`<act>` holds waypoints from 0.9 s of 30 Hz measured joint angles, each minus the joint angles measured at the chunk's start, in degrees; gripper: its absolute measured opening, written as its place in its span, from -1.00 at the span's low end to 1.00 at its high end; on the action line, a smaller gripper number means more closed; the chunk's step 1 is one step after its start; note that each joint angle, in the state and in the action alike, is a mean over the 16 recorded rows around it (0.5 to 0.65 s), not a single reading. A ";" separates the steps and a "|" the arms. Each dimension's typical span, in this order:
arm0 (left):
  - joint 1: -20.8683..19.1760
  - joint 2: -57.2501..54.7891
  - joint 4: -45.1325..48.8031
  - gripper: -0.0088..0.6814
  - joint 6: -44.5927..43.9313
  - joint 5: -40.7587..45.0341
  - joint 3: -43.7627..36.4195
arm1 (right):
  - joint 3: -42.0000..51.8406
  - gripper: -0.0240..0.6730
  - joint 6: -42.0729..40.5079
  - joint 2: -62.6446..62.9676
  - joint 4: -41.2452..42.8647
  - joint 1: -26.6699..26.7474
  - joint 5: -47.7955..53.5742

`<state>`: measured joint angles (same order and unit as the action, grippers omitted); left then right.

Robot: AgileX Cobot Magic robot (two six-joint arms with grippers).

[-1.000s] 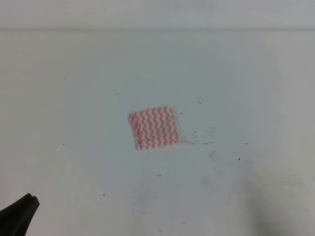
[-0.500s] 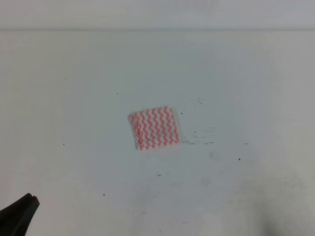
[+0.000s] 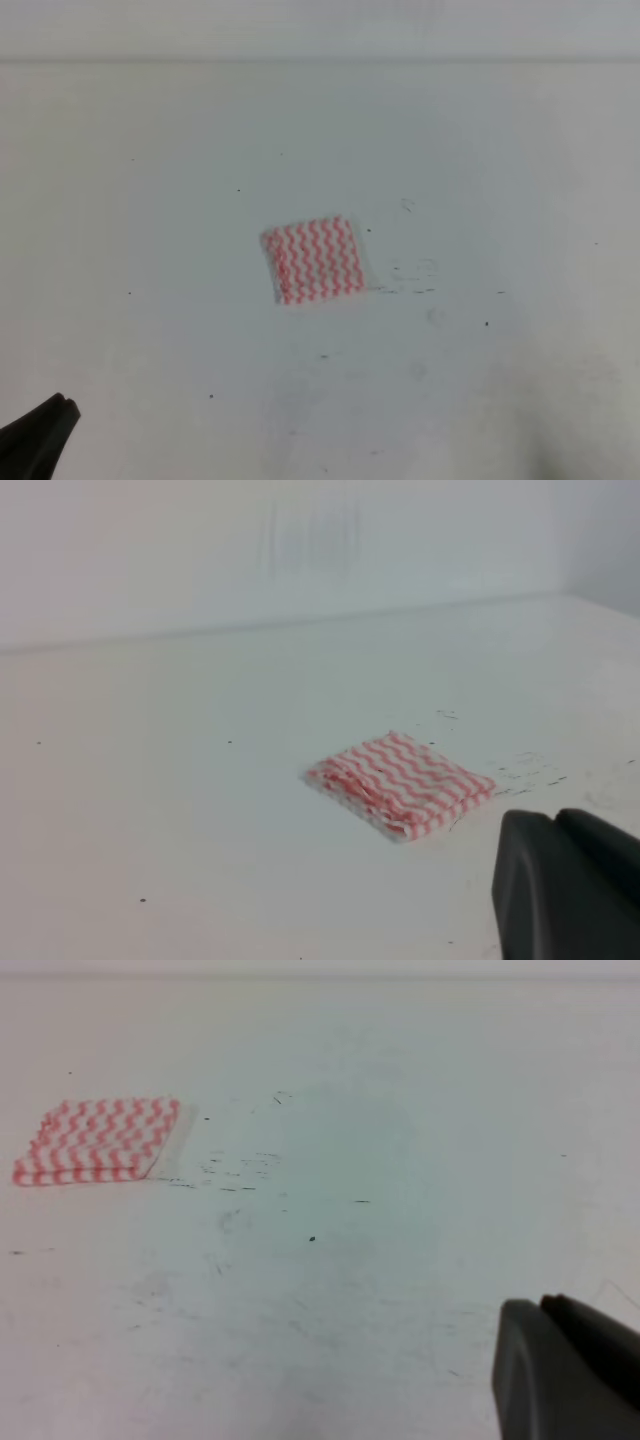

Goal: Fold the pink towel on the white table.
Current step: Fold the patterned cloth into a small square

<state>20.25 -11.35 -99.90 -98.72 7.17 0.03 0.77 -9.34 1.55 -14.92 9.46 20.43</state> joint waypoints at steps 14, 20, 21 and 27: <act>0.17 0.18 0.02 -0.98 0.01 -0.54 -0.21 | -0.38 -0.98 -0.03 -0.49 -0.09 0.00 0.17; -0.09 0.58 6.34 -0.98 4.52 -1.79 -0.45 | -0.44 -0.98 -0.04 -0.44 -0.10 0.00 0.23; -0.37 0.85 8.97 -0.98 6.78 -1.71 -0.51 | -0.44 -0.98 -0.04 -0.44 -0.10 0.00 0.23; -3.66 3.64 28.19 -0.98 23.49 0.60 -0.62 | -0.25 -0.98 -0.01 -0.24 -0.09 0.03 0.07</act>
<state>16.59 -7.71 -71.71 -75.23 7.77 -0.59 0.52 -9.35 1.31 -15.01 9.49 20.50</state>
